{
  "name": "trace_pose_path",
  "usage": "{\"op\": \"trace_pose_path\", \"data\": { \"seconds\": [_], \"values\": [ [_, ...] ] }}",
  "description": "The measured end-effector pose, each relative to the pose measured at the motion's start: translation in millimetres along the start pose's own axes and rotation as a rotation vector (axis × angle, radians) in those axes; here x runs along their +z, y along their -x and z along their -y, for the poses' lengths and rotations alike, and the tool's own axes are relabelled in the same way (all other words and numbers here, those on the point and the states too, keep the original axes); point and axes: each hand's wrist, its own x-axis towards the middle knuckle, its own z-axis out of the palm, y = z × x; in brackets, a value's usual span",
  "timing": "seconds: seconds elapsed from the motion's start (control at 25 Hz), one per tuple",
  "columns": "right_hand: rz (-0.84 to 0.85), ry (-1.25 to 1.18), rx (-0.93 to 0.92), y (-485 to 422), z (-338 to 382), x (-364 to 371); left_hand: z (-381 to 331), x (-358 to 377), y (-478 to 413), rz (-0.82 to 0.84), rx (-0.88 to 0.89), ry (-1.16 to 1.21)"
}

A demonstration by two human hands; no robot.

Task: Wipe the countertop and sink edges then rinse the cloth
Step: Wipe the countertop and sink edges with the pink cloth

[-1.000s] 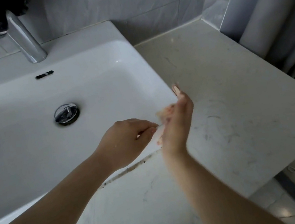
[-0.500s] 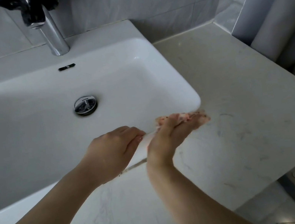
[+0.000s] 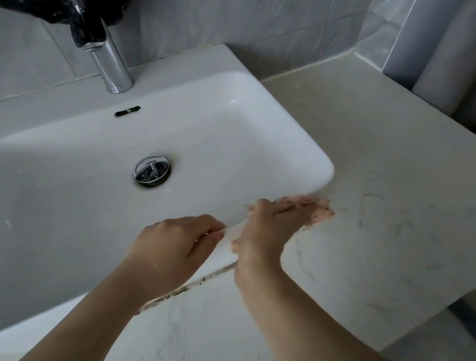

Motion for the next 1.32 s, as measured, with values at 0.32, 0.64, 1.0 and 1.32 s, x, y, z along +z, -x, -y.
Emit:
{"op": "trace_pose_path", "data": {
  "seconds": [0.32, 0.64, 1.0, 1.32],
  "values": [
    [-0.053, -0.188, -0.020, -75.9, 50.8, -23.8, 3.1, 1.1, 0.2, -0.049, -0.029, 0.086],
    [0.161, 0.047, 0.080, 37.8, -24.1, 3.1, 6.5, 1.1, 9.6, -0.117, 0.157, -0.067],
    [-0.227, 0.080, -0.125, 35.9, 15.9, 15.8, 50.3, -10.8, 44.6, 0.014, 0.122, -0.098],
    [-0.229, -0.086, -0.069, -49.4, 39.8, -6.5, 48.1, -12.0, 40.8, 0.015, 0.148, -0.090]
  ]
}}
